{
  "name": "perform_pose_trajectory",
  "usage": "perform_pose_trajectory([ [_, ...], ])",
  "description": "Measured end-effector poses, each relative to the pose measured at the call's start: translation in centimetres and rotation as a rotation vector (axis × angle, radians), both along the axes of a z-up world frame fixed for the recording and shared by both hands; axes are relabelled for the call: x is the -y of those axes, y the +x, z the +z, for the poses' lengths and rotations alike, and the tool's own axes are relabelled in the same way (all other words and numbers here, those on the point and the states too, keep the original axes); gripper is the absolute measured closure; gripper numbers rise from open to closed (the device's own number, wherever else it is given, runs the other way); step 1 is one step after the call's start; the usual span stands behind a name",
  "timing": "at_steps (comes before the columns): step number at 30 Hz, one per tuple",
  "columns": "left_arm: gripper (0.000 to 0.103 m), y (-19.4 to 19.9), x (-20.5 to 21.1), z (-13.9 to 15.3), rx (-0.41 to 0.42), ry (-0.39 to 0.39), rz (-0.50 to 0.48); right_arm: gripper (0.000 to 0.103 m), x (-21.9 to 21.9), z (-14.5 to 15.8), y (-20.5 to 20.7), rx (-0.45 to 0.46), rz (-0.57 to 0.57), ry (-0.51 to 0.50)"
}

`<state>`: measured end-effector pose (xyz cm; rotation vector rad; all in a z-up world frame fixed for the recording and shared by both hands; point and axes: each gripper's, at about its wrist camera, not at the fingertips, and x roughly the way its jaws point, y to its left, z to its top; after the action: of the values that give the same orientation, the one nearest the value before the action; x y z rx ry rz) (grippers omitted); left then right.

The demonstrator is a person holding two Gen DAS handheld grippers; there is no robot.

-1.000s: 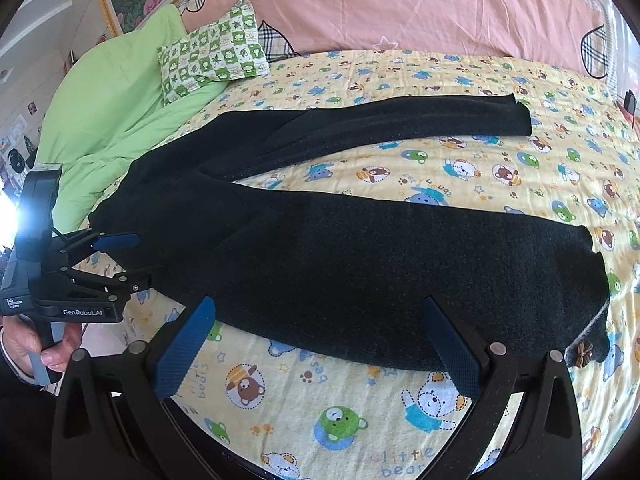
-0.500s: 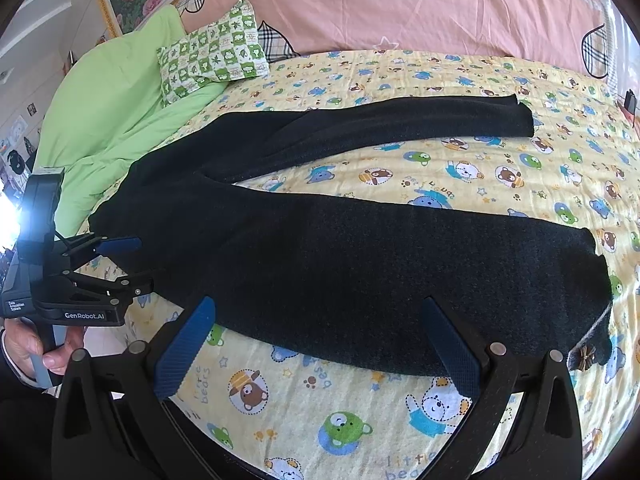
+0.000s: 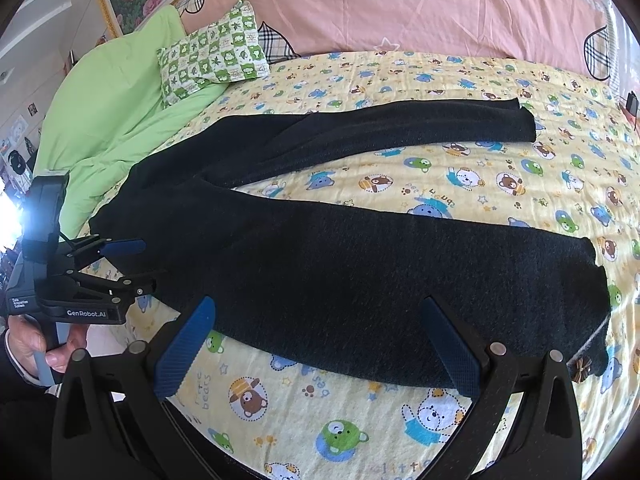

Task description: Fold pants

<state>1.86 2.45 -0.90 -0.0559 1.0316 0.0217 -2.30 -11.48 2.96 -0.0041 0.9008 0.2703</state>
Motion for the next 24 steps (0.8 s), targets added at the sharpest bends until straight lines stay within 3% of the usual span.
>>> perform_pose_trajectory([
  [12,0.019,3.1,0.0,1.3,0.003,-0.005,-0.046,0.0,1.6,1.0,1.5,0.001,0.003,0.091],
  [24,0.019,10.7,0.0,3.6,0.001,-0.026,-0.136,0.0,6.5,3.5,8.2,-0.038,-0.042,0.137],
])
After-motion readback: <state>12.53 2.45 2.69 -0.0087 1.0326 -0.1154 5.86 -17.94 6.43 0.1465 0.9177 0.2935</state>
